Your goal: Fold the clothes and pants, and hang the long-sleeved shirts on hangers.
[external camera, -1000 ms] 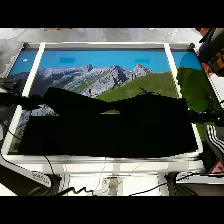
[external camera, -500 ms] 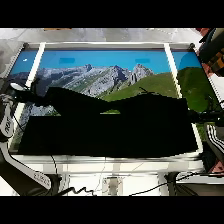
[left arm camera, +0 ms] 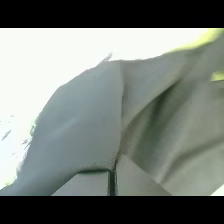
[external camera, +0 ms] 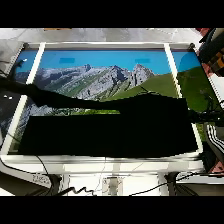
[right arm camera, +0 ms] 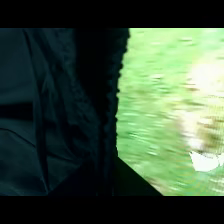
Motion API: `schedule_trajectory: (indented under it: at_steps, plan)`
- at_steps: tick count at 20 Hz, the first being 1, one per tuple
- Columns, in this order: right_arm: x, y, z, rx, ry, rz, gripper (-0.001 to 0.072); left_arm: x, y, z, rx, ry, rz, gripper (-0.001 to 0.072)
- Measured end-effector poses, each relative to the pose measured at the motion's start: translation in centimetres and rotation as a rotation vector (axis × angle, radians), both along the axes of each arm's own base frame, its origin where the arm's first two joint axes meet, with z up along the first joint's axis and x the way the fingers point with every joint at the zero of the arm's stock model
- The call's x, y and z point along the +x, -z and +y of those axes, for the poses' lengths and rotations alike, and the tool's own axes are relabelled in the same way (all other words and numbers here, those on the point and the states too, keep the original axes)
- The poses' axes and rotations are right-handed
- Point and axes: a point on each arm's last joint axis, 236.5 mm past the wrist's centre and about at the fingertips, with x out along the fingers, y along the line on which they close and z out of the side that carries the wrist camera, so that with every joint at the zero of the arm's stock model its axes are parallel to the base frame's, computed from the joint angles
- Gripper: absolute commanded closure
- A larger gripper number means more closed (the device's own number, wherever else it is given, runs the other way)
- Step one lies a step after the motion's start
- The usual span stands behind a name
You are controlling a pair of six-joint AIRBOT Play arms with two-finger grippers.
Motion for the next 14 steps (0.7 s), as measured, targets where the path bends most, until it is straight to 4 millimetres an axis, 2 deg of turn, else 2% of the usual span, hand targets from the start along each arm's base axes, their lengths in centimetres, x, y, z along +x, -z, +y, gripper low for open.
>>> schedule_trajectory:
  at_steps: [2, 3, 5, 6, 8, 10, 12, 14]
  plan:
    - [0.0, 0.0, 0.0, 0.001, 0.000, 0.000, 0.0688, -1.0, -4.5, 0.6, -0.039, -0.013, -0.102, 0.0698]
    - [0.0, 0.0, 0.0, 0.001, 0.000, 0.000, 0.0688, -1.3, -6.0, 1.2, -0.042, -0.034, -0.143, 0.0698]
    - [0.0, 0.0, 0.1, 0.002, -0.001, 0.001, 0.0688, -1.0, -7.8, 3.2, -0.020, -0.150, -0.176, 0.0698]
    - [-0.1, 0.0, 0.1, 0.004, -0.002, 0.001, 0.0688, -0.8, -7.4, 4.3, 0.005, -0.219, -0.149, 0.0698]
    - [0.0, 0.0, 0.1, 0.005, -0.002, 0.001, 0.0688, -1.0, -4.2, 6.6, 0.075, -0.352, -0.016, 0.0697]
    - [0.0, -0.1, 0.1, 0.005, -0.001, 0.000, 0.0688, -1.5, 0.3, 7.9, 0.137, -0.437, 0.143, 0.0697]
    - [0.0, 0.0, 0.0, 0.001, 0.001, -0.001, 0.0688, -1.6, 4.4, 7.9, 0.169, -0.462, 0.262, 0.0696]
    - [0.1, 0.0, -0.1, -0.003, 0.002, -0.002, 0.0688, -0.6, 8.1, 7.2, 0.176, -0.467, 0.333, 0.0696]
